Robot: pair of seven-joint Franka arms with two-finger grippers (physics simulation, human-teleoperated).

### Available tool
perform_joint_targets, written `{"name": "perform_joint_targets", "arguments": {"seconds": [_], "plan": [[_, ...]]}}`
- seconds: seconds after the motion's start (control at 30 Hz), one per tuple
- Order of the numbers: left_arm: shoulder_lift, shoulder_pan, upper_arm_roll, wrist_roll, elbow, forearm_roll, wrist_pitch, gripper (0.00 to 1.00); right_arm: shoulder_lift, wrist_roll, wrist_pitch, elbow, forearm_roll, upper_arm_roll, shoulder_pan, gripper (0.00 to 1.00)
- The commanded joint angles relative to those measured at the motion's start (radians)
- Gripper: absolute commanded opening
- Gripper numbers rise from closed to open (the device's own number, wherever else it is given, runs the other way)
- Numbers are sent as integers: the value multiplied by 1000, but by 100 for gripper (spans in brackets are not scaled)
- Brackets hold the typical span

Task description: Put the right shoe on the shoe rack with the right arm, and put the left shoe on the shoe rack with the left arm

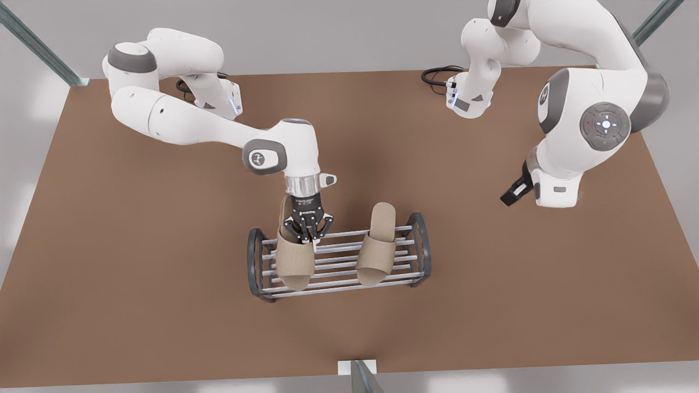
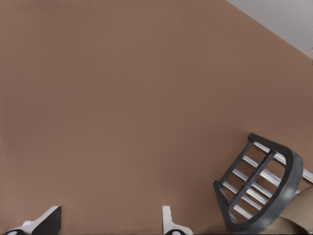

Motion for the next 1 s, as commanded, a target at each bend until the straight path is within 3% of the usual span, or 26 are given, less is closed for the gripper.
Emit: {"name": "perform_joint_targets", "arguments": {"seconds": [0.0,0.27,0.63,0.67,0.7,0.97], "plan": [[-1,-1,1,868,0,3,-45,100,0,511,15,0,-7,-13,16,21],[2,-3,1,865,0,5,-47,100,13,690,86,-4,-80,-78,73,21],[4,-4,-1,866,0,5,-53,100,9,684,175,75,-123,-188,139,21],[4,-4,1,866,0,5,-53,100,7,681,175,69,-118,-204,148,49],[4,-4,-1,866,0,5,-53,100,6,683,175,62,-120,-224,156,54],[4,-14,-3,863,0,5,-61,100,-7,684,175,-23,-120,-230,125,70]]}}
